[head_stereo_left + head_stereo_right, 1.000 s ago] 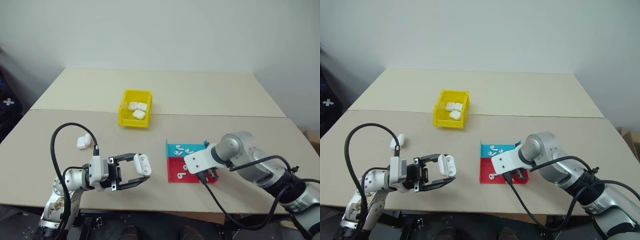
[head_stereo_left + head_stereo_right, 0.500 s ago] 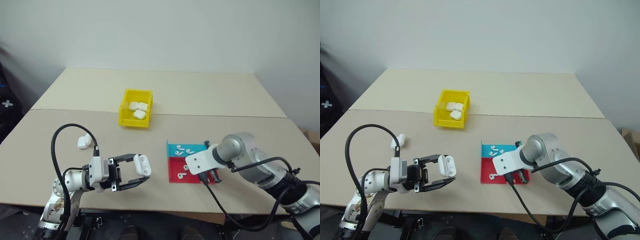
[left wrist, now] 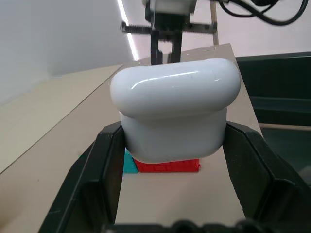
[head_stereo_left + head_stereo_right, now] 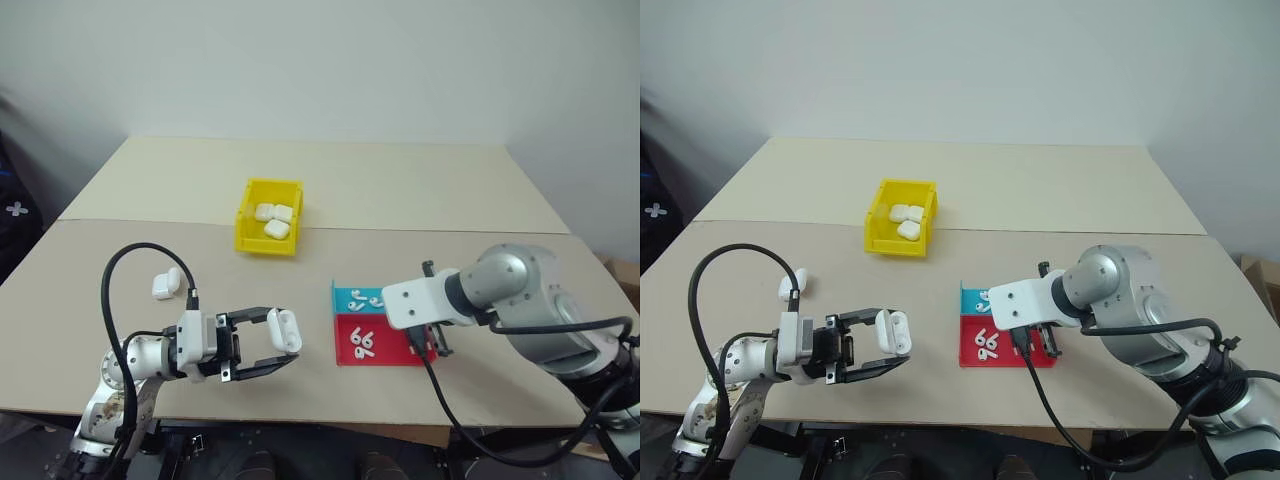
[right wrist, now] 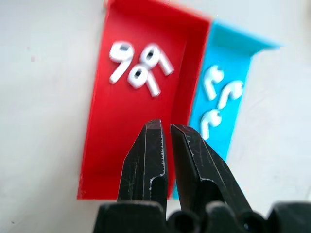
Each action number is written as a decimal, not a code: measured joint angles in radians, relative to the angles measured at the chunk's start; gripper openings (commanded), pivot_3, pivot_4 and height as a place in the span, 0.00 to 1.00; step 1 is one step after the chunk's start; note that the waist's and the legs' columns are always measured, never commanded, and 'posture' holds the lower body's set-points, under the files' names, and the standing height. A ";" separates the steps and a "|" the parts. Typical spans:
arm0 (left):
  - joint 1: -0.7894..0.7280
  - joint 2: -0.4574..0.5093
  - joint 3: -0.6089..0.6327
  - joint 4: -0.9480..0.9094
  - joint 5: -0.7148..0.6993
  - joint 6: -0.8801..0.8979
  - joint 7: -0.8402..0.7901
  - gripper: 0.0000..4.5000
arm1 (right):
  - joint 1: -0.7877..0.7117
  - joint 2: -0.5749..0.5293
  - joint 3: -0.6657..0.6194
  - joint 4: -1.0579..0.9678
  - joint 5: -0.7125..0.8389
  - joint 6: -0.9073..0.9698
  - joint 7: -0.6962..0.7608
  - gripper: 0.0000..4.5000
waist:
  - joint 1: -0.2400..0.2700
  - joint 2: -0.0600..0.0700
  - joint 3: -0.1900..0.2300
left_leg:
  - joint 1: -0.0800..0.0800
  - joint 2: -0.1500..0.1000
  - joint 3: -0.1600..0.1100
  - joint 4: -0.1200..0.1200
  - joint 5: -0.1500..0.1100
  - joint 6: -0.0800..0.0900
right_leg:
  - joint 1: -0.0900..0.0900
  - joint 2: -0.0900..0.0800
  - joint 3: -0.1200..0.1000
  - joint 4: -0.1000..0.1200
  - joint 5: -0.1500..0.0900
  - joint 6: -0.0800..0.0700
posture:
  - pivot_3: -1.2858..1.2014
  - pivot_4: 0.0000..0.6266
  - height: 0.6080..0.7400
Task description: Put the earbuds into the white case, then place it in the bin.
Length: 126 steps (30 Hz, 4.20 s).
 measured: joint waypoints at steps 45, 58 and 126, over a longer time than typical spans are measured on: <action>0.069 0.046 0.013 0.065 0.048 -0.128 -0.056 0.61 | -0.052 0.100 0.364 -0.030 0.055 0.441 -0.298 0.45 | 0.002 0.000 0.000 | -0.007 0.000 0.001 0.000 0.000 0.000 | -0.009 0.000 0.000 0.001 0.000 -0.001 | 0.52 0.24 1.00; 0.071 0.042 0.007 0.064 0.067 -0.131 -0.041 0.61 | -0.046 0.004 0.355 -0.040 0.065 0.292 -0.284 0.45 | 0.001 0.000 0.000 | -0.010 0.000 0.000 0.000 0.000 0.000 | -0.011 0.000 0.000 0.001 0.000 -0.001 | 0.52 0.24 1.00; 0.091 0.042 0.007 0.052 0.109 -0.139 0.011 0.61 | -0.164 0.101 0.460 -0.060 0.297 0.606 -0.492 0.42 | 0.001 0.000 0.000 | -0.010 0.000 0.000 0.000 0.000 0.000 | -0.012 0.000 0.000 0.002 0.000 -0.001 | 0.52 0.24 1.00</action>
